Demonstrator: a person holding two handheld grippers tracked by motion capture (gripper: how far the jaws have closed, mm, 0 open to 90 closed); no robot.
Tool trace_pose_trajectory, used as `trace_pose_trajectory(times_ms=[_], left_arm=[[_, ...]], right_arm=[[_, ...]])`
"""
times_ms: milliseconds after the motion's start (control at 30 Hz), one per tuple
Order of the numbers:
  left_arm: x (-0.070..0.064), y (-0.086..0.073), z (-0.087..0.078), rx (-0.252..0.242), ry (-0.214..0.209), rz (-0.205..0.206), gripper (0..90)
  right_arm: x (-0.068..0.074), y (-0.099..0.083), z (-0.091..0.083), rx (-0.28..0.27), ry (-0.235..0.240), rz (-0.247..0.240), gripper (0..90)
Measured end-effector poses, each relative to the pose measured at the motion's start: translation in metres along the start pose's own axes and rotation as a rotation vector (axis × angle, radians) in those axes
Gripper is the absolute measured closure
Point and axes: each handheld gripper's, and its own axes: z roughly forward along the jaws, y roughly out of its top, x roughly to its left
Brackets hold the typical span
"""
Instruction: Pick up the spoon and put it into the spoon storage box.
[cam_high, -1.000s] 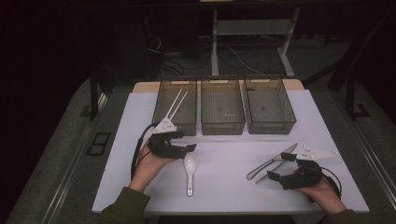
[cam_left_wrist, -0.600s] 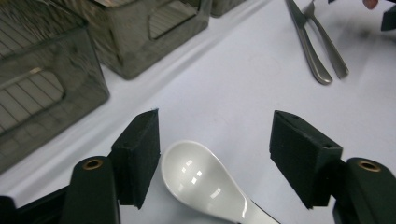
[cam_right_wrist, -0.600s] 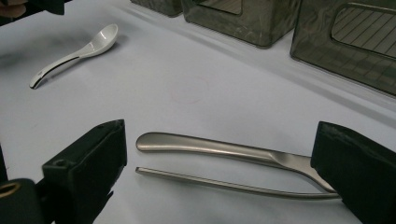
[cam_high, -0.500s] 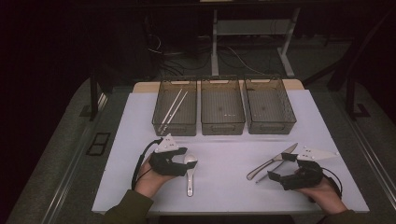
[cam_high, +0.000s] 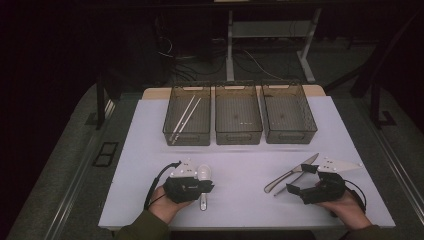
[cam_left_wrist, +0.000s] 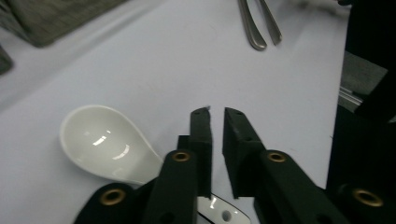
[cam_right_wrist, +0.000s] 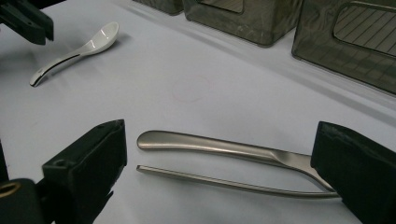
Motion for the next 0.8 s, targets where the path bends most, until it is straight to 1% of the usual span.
trace_pose_trajectory(times_ms=[100,167,200,233,267,333,400,467,567,600,633,800], left_arm=[[-0.001,-0.002,0.003,0.032,-0.012,-0.002,88.6],[0.0,-0.003,0.005,0.05,-0.018,-0.009,88.7],[0.0,-0.003,0.006,0.058,-0.022,-0.001,88.7],[0.0,-0.004,0.007,0.067,-0.024,-0.009,88.7],[0.0,-0.004,0.009,0.078,-0.025,-0.003,88.7],[-0.001,-0.005,0.011,0.096,-0.03,-0.009,88.7],[-0.001,-0.006,0.013,0.111,-0.034,-0.005,88.7],[0.0,-0.006,0.015,0.134,-0.032,0.005,88.7],[-0.002,-0.008,0.017,0.16,-0.024,0.009,88.7],[-0.003,-0.008,0.017,0.164,-0.019,0.005,88.7],[-0.003,-0.008,0.017,0.171,-0.018,0.011,88.7],[-0.004,-0.009,0.016,0.194,-0.003,0.015,88.7]], right_arm=[[0.0,0.0,0.0,-0.001,0.0,0.0,3.6],[0.0,0.0,0.0,0.0,0.0,0.0,3.7],[0.0,0.0,0.0,0.001,-0.001,0.0,3.7],[0.0,0.0,0.0,0.002,-0.001,-0.001,3.7],[0.0,0.0,0.0,0.003,-0.001,0.0,3.7],[0.0,0.0,0.0,0.002,-0.002,0.001,3.7],[0.0,0.0,0.0,0.002,-0.001,0.0,3.7],[0.0,0.0,0.0,0.001,-0.003,0.001,3.7],[0.0,0.0,0.0,0.0,-0.002,0.001,3.7],[0.0,0.0,0.0,0.0,-0.002,0.001,3.7],[0.0,0.0,0.0,-0.001,-0.003,0.002,3.7],[0.0,0.0,0.0,-0.001,-0.003,0.002,3.7]])
